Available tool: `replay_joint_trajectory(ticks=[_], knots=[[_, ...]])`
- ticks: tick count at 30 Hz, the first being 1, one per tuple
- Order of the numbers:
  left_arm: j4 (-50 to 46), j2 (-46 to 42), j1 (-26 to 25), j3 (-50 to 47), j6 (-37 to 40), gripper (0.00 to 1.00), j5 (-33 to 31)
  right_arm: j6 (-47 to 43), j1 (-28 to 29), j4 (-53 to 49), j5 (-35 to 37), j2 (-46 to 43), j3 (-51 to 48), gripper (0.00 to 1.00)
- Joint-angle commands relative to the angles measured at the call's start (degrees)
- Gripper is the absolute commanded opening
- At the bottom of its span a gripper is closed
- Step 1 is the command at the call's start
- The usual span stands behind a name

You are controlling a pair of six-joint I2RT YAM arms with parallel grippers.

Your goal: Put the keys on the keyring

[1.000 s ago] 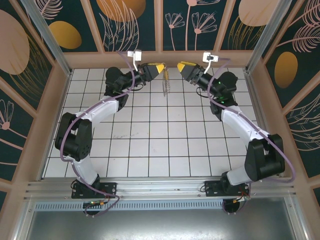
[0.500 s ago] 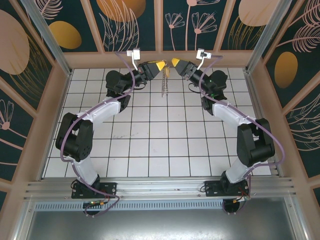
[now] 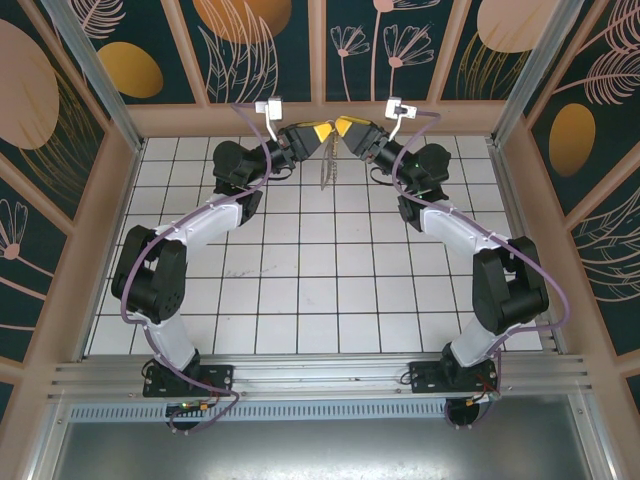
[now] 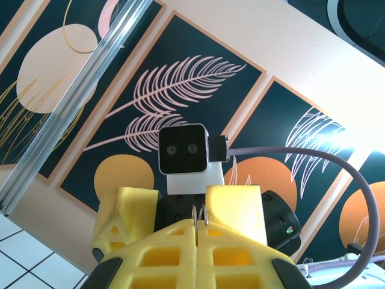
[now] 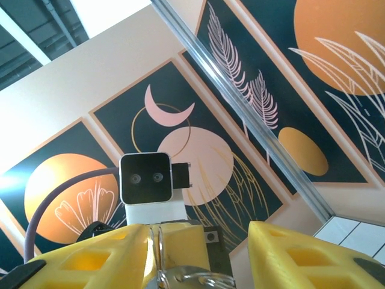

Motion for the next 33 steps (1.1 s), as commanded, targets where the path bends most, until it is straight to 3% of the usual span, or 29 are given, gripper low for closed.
replay_joint_trajectory(ticks=[1,7,12,21,24,29,33], knots=[[1.34,-1.03,-0.35,0.84,0.8,0.0,-0.08,-1.51,0.72,3.35,-1.64,-0.64,2.27,0.47],[1.11,-0.9,-0.49,0.97,0.89,0.0,-0.01,-1.51,0.86,3.19,-2.06,-0.61,1.93,0.43],[0.68,-0.97,-0.52,1.15,1.24,0.0,-0.05,-1.87,0.81,2.96,-2.25,-1.2,0.94,0.31],[0.11,-0.64,-0.61,1.84,1.3,0.0,-0.09,-2.34,0.82,2.88,-3.22,-2.06,-0.56,0.29],[-0.07,-0.63,-0.61,1.92,1.28,0.0,-0.2,-2.34,0.87,2.96,-3.4,-2.23,-0.99,0.23],[-0.31,-0.51,-0.78,2.2,1.42,0.0,-0.12,-2.56,0.77,2.92,-3.55,-2.33,-1.36,0.02],[-0.5,-0.37,-0.79,2.44,1.62,0.0,0.21,-2.8,0.36,2.0,-3.58,-2.41,-1.02,0.0]])
